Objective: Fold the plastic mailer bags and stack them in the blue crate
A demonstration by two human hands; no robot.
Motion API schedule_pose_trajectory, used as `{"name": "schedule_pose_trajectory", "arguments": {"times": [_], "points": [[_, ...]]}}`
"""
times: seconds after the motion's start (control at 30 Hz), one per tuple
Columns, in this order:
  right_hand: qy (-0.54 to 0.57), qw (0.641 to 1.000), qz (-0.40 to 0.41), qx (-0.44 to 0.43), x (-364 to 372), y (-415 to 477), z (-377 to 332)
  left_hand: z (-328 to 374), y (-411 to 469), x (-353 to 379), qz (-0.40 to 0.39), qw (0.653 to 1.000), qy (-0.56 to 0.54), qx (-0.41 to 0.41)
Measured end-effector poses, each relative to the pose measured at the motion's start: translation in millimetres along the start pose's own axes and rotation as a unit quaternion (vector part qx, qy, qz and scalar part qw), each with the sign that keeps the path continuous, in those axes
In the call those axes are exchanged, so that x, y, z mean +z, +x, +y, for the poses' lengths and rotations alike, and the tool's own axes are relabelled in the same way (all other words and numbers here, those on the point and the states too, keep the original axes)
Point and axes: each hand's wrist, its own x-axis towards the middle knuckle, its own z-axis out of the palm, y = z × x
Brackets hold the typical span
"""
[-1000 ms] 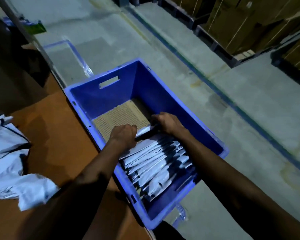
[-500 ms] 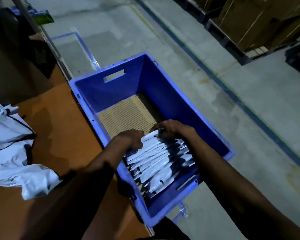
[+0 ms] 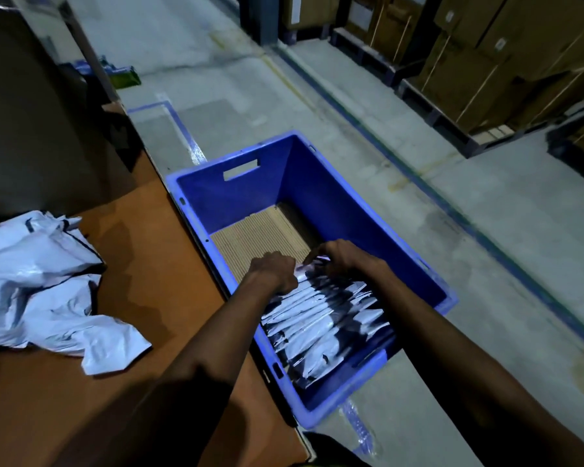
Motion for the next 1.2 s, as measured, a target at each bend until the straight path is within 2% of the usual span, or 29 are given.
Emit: {"name": "schedule_pose_trajectory", "arguments": {"times": [0.23,0.37,0.47,0.53,0.6,0.67,0.73,0.83,0.93,1.07,1.13,1.2], "points": [[0.119,0.981,0.151,-0.01,-12.8,-38.9,-26.6,-9.8,-54.3,-23.1,0.162,0.986,0.0,0.027],[0.175,0.96,0.219,-0.006,1.1,-70.4,-60.0,-26.6,-91.9,-12.7,0.266,0.963,-0.015,0.043],[0.166,0.943,0.284,0.037,11.7,-91.9,-98.1,-46.3,-115.9,3.0,0.331,0.941,-0.035,0.066],[0.182,0.91,0.364,0.077,19.4,-100.7,-124.9,-61.0,-133.4,11.6,0.387,0.915,-0.065,0.089],[0.219,0.865,0.443,0.083,28.6,-108.7,-155.4,-76.8,-153.6,19.8,0.466,0.873,-0.106,0.1],[0.242,0.838,0.484,0.072,41.4,-116.1,-187.6,-94.7,-176.4,30.7,0.538,0.825,-0.14,0.106],[0.259,0.824,0.502,0.047,59.2,-122.1,-222.9,-115.8,-198.6,47.0,0.575,0.795,-0.168,0.092],[0.261,0.823,0.505,-0.004,91.4,-119.9,-276.8,-156.3,-223.9,76.2,0.572,0.799,-0.18,0.052],[0.218,0.871,0.437,-0.055,119.2,-105.2,-319.3,-196.6,-242.1,97.1,0.573,0.799,-0.176,0.045],[0.184,0.926,0.318,-0.082,139.7,-84.4,-360.4,-228.8,-266.2,102.5,0.599,0.777,-0.192,0.001],[0.183,0.942,0.269,-0.081,149.1,-78.1,-379.1,-242.5,-274.3,105.6,0.563,0.793,-0.235,0.005],[0.194,0.944,0.258,-0.067,162.7,-75.7,-396.2,-257.1,-278.4,116.4,0.516,0.808,-0.282,0.032]]}}
